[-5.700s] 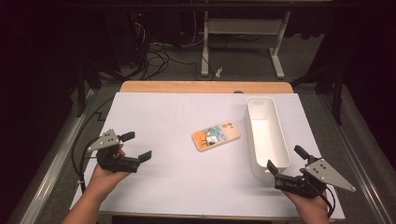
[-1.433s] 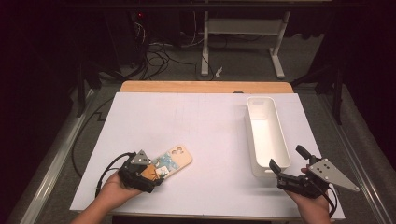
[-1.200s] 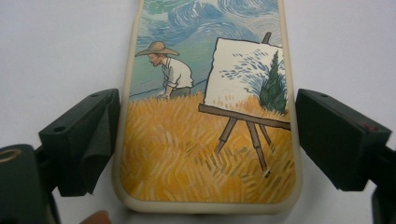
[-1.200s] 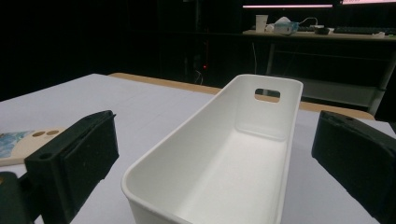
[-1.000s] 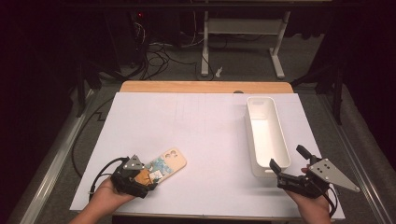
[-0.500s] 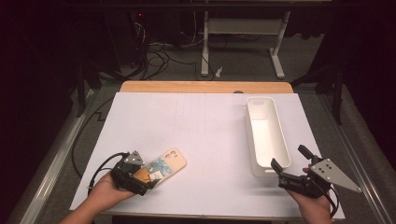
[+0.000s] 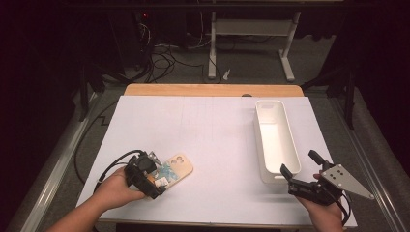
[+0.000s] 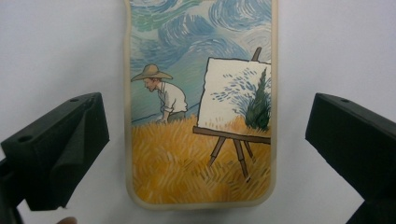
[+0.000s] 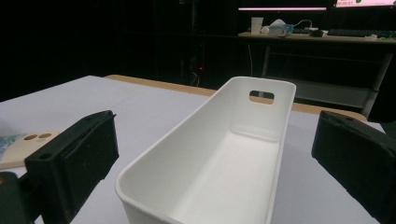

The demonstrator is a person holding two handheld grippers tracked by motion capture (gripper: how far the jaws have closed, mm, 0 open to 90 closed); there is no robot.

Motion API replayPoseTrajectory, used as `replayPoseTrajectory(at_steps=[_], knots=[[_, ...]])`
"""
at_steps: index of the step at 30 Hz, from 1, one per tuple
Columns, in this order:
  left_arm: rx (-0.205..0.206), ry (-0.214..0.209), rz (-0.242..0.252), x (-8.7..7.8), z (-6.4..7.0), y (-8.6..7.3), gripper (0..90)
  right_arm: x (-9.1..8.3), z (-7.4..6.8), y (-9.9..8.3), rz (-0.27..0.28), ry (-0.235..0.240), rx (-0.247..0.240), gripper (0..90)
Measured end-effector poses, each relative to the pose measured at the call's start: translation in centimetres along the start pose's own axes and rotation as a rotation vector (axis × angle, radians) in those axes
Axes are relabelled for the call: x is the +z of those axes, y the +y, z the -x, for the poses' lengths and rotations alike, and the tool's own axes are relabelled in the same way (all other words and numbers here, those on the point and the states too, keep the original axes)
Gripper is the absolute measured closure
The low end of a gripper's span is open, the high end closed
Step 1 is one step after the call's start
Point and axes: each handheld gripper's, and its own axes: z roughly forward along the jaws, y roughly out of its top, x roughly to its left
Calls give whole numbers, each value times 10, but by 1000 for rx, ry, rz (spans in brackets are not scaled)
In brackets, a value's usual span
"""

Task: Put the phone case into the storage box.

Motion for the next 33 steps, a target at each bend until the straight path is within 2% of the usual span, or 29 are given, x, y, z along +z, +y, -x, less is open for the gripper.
replayPoseTrajectory(at_steps=[7,10,13,27,33], knots=[[30,48,-115,13,9,6,5,-1,0,1,3,-1,2,9],[52,65,-146,17,10,7,6,0,-1,1,-2,4,-9,8],[55,72,-168,21,11,9,6,0,-2,1,-2,5,-12,8],[64,81,-190,29,10,10,15,0,-1,0,-3,5,-9,8],[66,87,-183,31,9,10,33,0,-1,0,-1,2,-8,8]])
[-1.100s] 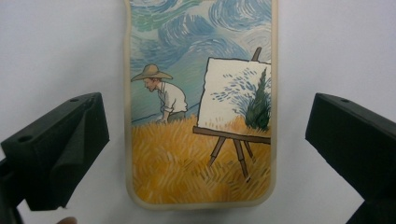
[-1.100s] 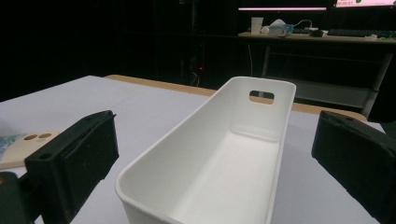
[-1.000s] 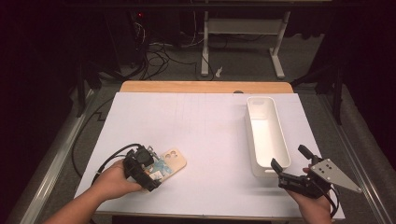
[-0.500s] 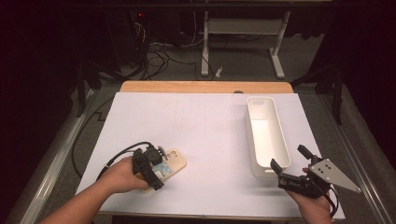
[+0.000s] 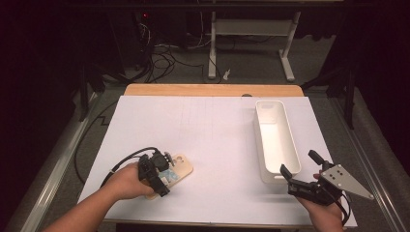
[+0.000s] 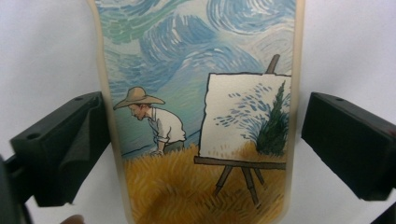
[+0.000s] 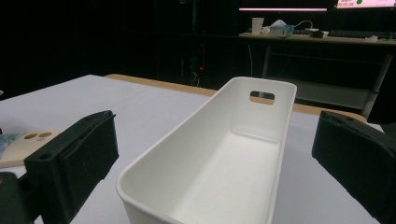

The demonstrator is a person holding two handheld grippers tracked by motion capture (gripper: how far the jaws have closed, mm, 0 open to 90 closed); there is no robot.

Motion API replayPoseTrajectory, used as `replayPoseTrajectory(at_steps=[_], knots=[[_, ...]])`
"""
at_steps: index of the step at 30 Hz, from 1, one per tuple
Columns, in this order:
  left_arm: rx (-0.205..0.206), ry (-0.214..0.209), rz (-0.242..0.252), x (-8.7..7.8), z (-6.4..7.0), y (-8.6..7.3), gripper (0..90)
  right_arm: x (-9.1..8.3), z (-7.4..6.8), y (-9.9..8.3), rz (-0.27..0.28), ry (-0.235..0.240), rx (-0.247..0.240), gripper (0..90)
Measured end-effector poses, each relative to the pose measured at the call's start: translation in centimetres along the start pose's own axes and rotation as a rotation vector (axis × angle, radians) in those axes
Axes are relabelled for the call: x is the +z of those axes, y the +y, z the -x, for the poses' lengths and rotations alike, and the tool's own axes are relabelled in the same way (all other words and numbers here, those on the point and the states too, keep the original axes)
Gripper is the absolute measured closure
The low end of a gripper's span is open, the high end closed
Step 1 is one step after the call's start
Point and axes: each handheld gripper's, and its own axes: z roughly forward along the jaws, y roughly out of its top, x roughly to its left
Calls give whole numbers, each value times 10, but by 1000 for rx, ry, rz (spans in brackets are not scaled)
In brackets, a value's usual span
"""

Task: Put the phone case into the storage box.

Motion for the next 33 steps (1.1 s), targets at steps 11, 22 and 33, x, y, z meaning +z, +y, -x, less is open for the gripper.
replayPoseTrajectory(at_steps=[11,22,33], knots=[[12,1,-4,-1,-1,0,87,0,0,0,3,-3,1,8],[4,2,-9,1,-1,0,81,-1,0,0,3,-4,1,8],[-6,-4,-2,2,-1,-1,83,-1,0,1,4,-5,-1,8]])
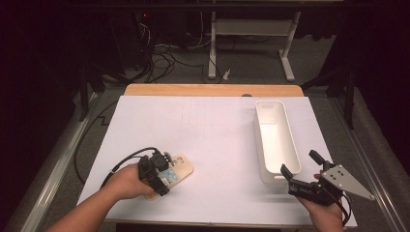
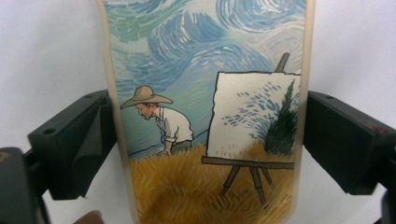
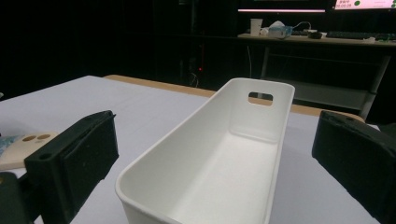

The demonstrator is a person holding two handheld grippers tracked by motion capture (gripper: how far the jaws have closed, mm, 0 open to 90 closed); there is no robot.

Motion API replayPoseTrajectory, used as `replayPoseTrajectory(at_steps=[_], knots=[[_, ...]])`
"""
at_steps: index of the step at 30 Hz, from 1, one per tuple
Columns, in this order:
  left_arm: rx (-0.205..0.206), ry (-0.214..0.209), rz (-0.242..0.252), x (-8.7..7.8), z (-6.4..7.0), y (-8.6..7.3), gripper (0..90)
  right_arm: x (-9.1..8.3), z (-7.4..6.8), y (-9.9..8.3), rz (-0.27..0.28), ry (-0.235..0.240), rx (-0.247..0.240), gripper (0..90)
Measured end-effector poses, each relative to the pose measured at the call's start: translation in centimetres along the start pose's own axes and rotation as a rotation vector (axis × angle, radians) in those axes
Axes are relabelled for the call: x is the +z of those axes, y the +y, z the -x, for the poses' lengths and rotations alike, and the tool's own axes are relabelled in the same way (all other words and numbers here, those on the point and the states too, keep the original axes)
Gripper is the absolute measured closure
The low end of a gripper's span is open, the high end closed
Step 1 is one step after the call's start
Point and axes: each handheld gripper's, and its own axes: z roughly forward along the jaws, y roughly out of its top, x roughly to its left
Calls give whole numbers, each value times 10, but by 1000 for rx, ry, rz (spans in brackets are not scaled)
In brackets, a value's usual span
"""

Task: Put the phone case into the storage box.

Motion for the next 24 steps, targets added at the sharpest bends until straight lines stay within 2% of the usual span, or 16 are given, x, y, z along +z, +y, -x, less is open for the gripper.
replayPoseTrajectory(at_steps=[17,24], knots=[[-1,-13,14,-4,-3,0,116,0,0,0,1,-1,0,8],[-14,-22,36,-7,-5,1,118,0,0,0,0,-2,2,8]])
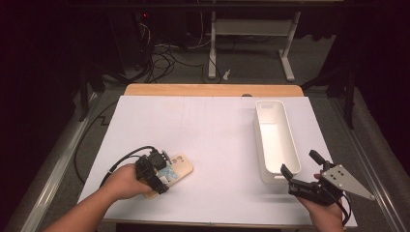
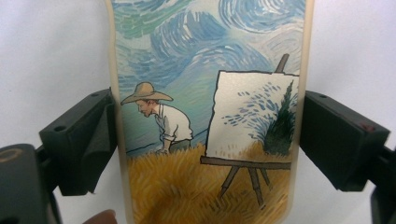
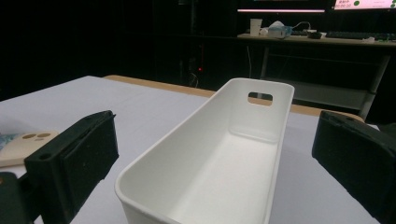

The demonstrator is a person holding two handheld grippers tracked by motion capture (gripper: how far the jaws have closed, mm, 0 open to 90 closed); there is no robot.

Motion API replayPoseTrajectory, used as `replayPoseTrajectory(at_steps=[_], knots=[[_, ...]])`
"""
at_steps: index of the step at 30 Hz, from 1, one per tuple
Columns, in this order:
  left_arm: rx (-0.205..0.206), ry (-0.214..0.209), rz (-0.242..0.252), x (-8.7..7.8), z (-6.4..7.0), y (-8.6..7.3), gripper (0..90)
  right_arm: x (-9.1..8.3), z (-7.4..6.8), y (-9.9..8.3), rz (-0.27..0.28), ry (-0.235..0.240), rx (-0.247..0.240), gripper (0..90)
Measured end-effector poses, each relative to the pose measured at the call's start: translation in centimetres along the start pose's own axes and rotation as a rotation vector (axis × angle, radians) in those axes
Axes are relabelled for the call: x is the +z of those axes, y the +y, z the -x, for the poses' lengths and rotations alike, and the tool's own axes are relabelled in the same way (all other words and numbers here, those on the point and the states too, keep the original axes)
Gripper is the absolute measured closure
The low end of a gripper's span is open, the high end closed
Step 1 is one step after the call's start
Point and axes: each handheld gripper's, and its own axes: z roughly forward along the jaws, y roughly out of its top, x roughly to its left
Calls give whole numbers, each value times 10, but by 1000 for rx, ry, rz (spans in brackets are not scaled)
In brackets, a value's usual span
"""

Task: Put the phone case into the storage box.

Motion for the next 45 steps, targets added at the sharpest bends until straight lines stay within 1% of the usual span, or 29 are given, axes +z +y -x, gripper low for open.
replayPoseTrajectory(at_steps=[5,7,9,10,12,16,17,18,21,24,27,28,29,30,31,33,34,35,36,37,38,39,40,41,43,45], knots=[[-5,-10,10,-4,-1,1,119,0,0,0,0,0,0,8],[2,-11,9,-5,-1,1,120,0,0,0,-1,1,-2,8],[-5,-12,25,-6,-1,1,121,1,0,0,-1,0,-1,8],[1,-15,24,-7,-1,1,121,0,0,0,-1,0,-1,8],[1,-22,38,-8,-1,2,122,0,0,0,0,1,-1,8],[9,-48,63,-11,1,2,123,1,0,0,-1,1,-1,8],[10,-57,78,-13,2,2,122,1,0,0,-1,1,-1,8],[14,-66,83,-14,3,2,122,1,0,0,0,1,-1,8],[5,-97,115,-17,5,2,122,0,0,0,0,1,-1,8],[7,-120,147,-19,6,1,122,0,0,0,0,2,-3,8],[9,-160,186,-21,6,-1,122,1,0,0,-1,1,-2,8],[7,-171,202,-22,6,-1,122,1,0,0,-1,1,-3,8],[-1,-197,220,-23,6,-1,122,1,0,0,-1,1,-2,8],[-6,-211,232,-24,6,-2,122,1,0,0,0,1,-4,8],[-8,-225,255,-25,7,-2,121,0,-1,0,0,1,-4,8],[-10,-255,283,-27,7,-3,121,1,0,0,0,2,-6,8],[-10,-261,295,-27,8,-4,121,1,0,0,0,1,-6,8],[-9,-278,318,-28,9,-4,121,1,0,0,0,1,-7,8],[-16,-295,326,-29,9,-4,121,1,0,0,1,2,-9,8],[-21,-316,343,-30,9,-4,121,1,-1,0,0,3,-8,8],[-21,-326,362,-31,10,-4,122,1,-1,0,1,2,-7,8],[-31,-346,384,-32,10,-4,122,1,-1,0,1,2,-8,8],[-37,-361,395,-32,10,-3,121,1,0,0,1,2,-9,8],[-39,-376,422,-33,10,-3,122,1,-1,0,1,2,-9,8],[-54,-403,450,-34,10,-3,122,1,-1,0,-1,2,-9,8],[-57,-421,478,-35,11,-3,121,1,-1,0,1,3,-9,8]])
